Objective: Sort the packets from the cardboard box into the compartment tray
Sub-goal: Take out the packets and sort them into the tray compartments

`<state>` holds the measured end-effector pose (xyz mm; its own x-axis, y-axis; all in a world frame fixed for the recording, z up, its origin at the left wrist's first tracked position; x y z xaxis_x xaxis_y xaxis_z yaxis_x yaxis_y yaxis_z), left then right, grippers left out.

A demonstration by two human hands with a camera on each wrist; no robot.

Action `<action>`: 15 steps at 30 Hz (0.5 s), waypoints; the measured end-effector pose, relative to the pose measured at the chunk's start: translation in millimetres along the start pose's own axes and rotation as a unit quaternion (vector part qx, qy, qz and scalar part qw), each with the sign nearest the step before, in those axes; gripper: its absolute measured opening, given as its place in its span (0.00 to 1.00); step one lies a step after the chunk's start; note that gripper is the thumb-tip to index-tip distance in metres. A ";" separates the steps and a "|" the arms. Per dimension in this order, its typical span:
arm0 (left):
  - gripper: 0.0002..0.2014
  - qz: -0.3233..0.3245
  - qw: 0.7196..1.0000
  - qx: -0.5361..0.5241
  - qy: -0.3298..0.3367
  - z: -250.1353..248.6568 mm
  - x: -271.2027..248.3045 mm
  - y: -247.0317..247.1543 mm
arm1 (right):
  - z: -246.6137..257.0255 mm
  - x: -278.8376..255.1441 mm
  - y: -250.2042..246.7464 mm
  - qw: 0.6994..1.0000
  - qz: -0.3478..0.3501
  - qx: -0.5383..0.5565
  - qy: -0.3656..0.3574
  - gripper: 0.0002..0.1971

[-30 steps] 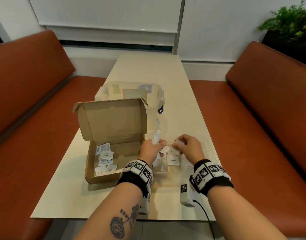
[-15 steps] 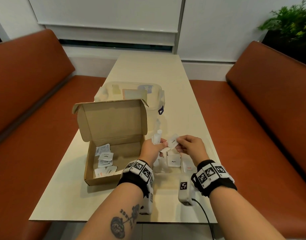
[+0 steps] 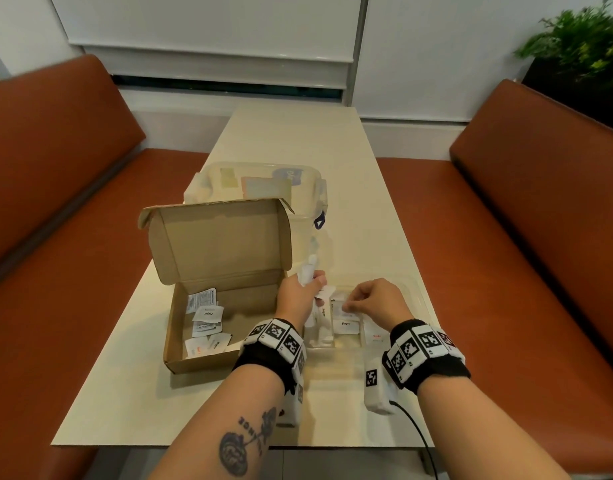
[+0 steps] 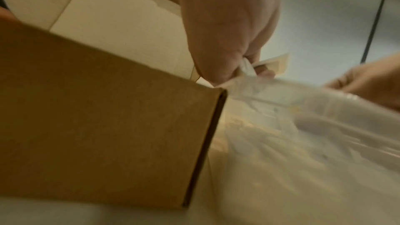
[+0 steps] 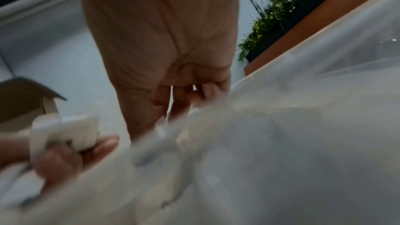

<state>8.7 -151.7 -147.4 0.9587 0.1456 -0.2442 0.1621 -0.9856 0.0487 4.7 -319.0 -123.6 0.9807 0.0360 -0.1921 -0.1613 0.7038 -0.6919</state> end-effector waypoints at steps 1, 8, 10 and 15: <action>0.05 -0.001 1.000 -0.011 -0.006 0.7 0.4 -0.2 | -4.0 -1.0 5.4 1.000 0.013 -0.016 0.007 0.07; 0.08 0.004 0.999 -0.031 -0.018 2.8 -0.6 0.8 | -5.2 -3.5 16.7 0.988 -0.017 -0.155 -0.005 0.17; 0.08 0.006 0.999 -0.028 -0.015 1.9 -1.0 1.3 | -3.8 -4.3 19.3 0.986 -0.017 -0.168 -0.015 0.18; 0.07 0.008 1.000 -0.021 -0.011 1.1 -2.4 1.1 | 0.2 -6.1 20.7 0.983 -0.017 -0.178 -0.043 0.17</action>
<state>6.3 -153.2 -147.8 0.9561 0.1272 -0.2639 0.1565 -0.9833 0.0929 -4.5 -304.5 -136.6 0.9895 0.0870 -0.1153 -0.1412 0.4139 -0.8993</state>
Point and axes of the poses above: each hand's wrist, its own x-axis towards the middle knuckle, its own y-axis out of the palm, z = x × y, the point moved 10 cm from there along x, towards the middle knuckle
